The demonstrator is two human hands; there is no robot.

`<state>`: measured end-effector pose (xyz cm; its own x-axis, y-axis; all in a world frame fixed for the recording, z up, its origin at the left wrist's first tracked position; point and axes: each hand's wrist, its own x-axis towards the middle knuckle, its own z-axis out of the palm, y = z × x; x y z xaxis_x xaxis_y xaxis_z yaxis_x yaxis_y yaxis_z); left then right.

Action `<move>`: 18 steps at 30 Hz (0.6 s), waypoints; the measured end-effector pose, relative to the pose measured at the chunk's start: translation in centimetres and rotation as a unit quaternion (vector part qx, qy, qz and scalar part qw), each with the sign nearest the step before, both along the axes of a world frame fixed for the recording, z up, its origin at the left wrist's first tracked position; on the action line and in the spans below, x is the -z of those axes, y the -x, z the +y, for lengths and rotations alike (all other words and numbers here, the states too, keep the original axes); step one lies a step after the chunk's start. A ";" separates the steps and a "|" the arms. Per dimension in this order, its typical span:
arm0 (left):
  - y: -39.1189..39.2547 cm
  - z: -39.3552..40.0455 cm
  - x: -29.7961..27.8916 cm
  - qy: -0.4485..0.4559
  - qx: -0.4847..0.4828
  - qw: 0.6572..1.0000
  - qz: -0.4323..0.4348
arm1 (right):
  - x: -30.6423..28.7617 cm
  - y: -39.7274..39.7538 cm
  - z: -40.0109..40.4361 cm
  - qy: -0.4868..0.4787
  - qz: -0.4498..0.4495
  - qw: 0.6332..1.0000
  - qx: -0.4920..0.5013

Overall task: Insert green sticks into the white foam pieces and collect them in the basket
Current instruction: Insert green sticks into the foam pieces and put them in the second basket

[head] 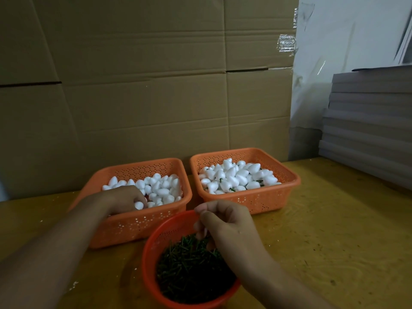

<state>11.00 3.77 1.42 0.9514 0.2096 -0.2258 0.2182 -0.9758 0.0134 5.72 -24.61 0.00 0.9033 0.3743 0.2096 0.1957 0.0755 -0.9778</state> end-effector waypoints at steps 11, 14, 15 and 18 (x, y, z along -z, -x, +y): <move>1.8 -0.4 -1.0 0.208 0.009 0.945 -0.252 | 1.0 -1.0 -0.1 0.093 -0.004 0.995 -0.038; 2.7 -1.6 -1.1 0.269 0.023 0.914 -0.302 | 1.4 -1.2 -0.3 0.219 -0.083 0.972 -0.026; 3.0 -2.1 -1.2 0.285 0.023 0.909 -0.303 | 1.4 -1.3 -0.3 0.256 -0.124 0.958 -0.021; 4.0 -3.5 -0.6 0.327 0.013 0.901 -0.283 | 1.3 -1.2 -0.2 0.319 -0.219 0.921 -0.037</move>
